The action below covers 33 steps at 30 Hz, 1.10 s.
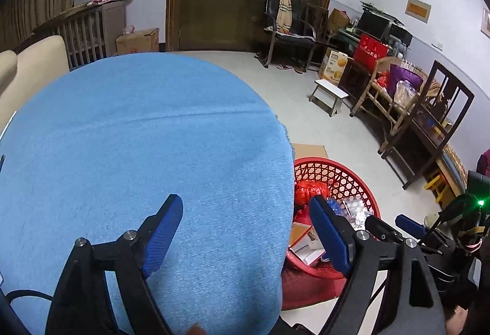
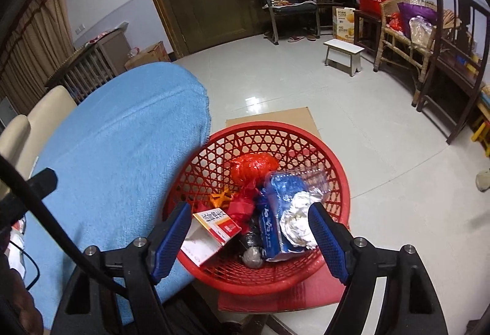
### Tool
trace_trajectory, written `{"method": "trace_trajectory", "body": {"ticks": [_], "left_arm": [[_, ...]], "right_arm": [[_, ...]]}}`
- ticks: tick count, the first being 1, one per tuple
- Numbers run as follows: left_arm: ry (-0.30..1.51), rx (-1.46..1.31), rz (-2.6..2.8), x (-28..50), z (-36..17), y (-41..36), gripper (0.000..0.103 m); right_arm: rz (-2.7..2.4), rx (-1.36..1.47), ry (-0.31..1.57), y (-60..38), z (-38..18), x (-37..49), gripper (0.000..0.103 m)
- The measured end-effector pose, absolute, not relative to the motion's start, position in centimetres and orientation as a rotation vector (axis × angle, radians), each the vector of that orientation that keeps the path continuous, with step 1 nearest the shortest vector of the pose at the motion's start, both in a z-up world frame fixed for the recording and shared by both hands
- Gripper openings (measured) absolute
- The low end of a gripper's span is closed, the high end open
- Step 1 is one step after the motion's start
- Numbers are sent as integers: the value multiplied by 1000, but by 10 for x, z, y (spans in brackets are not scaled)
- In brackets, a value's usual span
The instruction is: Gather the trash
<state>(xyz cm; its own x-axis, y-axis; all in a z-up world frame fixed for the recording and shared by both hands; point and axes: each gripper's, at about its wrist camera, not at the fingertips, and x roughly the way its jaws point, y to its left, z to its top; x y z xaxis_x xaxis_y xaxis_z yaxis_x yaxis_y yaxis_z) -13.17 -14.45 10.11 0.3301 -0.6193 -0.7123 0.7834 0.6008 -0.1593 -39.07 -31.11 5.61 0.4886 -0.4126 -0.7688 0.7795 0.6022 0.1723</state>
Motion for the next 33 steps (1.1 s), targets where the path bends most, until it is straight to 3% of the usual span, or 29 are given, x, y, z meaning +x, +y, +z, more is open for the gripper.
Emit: {"method": "trace_trajectory", "body": {"ticks": [33], "left_arm": [[743,299,-903,-150,102,-139,85]], "right_arm": [[-789,494,738,-289,63,-392,82]]}}
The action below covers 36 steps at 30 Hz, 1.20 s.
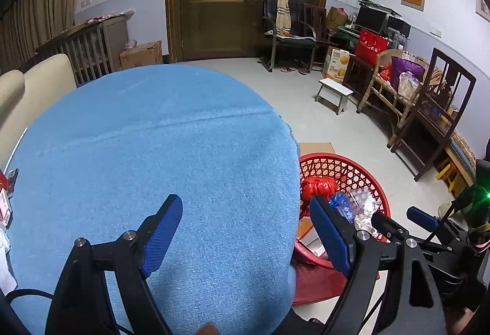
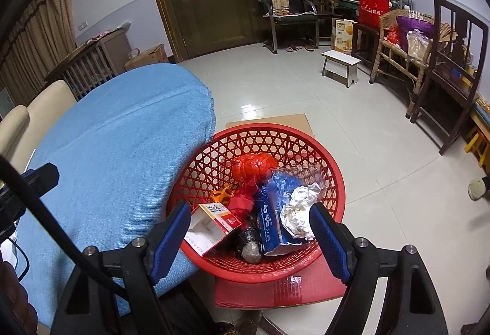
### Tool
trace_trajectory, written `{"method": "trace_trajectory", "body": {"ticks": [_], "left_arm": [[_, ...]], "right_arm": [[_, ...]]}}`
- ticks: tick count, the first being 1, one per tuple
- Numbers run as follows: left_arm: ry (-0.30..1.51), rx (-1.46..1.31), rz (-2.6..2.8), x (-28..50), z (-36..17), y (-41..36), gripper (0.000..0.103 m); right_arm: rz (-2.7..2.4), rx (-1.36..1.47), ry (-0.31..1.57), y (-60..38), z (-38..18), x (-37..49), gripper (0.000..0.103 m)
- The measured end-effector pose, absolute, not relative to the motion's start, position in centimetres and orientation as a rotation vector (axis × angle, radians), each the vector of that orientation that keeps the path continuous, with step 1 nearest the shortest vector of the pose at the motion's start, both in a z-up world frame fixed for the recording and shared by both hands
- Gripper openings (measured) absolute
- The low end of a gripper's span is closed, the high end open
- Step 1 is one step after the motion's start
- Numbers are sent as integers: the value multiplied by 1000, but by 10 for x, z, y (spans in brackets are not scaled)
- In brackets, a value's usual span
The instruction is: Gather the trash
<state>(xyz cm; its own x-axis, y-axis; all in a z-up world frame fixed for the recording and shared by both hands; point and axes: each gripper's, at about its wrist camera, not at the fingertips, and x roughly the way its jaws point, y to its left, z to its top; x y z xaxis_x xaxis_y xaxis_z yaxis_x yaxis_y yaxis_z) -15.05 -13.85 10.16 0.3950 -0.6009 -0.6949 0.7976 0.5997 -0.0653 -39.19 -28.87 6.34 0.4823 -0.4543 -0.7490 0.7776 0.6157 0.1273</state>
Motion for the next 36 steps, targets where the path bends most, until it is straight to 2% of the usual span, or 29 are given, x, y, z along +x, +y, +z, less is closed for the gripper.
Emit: {"method": "trace_trajectory", "body": {"ticks": [36], "left_arm": [[726,347,-939,-165,98,-143,85]], "right_arm": [[-812,506,747,-292,57,-398,83]]}}
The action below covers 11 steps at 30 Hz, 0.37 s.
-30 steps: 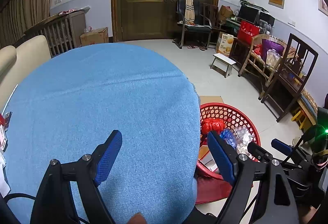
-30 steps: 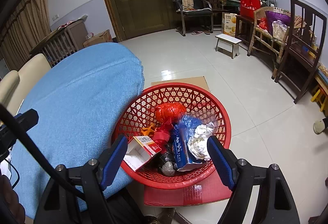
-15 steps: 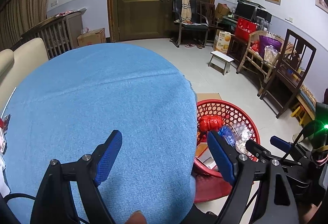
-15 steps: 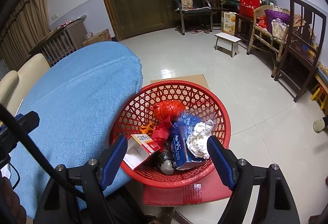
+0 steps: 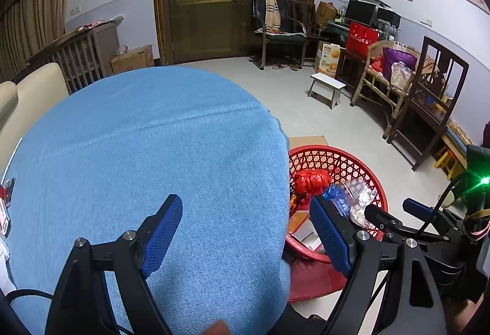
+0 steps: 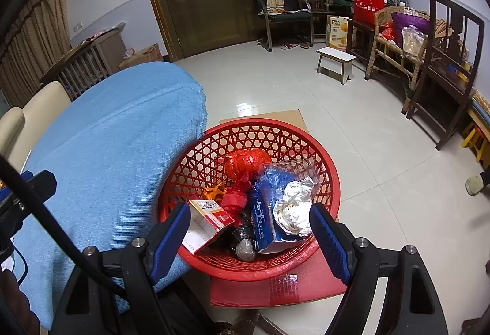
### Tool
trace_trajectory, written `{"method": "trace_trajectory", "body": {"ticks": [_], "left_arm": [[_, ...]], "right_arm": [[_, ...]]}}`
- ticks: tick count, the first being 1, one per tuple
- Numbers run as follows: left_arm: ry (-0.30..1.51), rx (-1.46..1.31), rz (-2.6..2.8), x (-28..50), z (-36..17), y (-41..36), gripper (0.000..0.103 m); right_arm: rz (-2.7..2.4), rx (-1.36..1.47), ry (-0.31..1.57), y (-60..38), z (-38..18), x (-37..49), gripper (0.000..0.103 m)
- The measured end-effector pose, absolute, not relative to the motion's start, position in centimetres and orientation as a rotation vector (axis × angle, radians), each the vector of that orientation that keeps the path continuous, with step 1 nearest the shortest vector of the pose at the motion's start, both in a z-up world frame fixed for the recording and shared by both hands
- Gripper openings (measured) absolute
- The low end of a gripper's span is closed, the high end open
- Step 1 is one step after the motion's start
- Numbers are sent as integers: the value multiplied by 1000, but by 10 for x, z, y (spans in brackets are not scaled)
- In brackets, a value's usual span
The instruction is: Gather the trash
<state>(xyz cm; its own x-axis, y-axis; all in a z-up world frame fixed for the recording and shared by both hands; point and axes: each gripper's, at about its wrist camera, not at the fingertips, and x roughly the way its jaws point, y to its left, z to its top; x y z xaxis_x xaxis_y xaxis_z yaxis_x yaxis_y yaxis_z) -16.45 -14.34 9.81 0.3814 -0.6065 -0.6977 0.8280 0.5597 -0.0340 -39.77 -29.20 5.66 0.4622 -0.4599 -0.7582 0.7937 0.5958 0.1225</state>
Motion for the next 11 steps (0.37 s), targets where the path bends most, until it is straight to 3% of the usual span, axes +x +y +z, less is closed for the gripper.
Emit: {"method": "trace_trajectory", "body": {"ticks": [11], "left_arm": [[719,359,-957,-167,97,-143,85]], "right_arm": [[-823,519,759,-295,52,-399,83]]}}
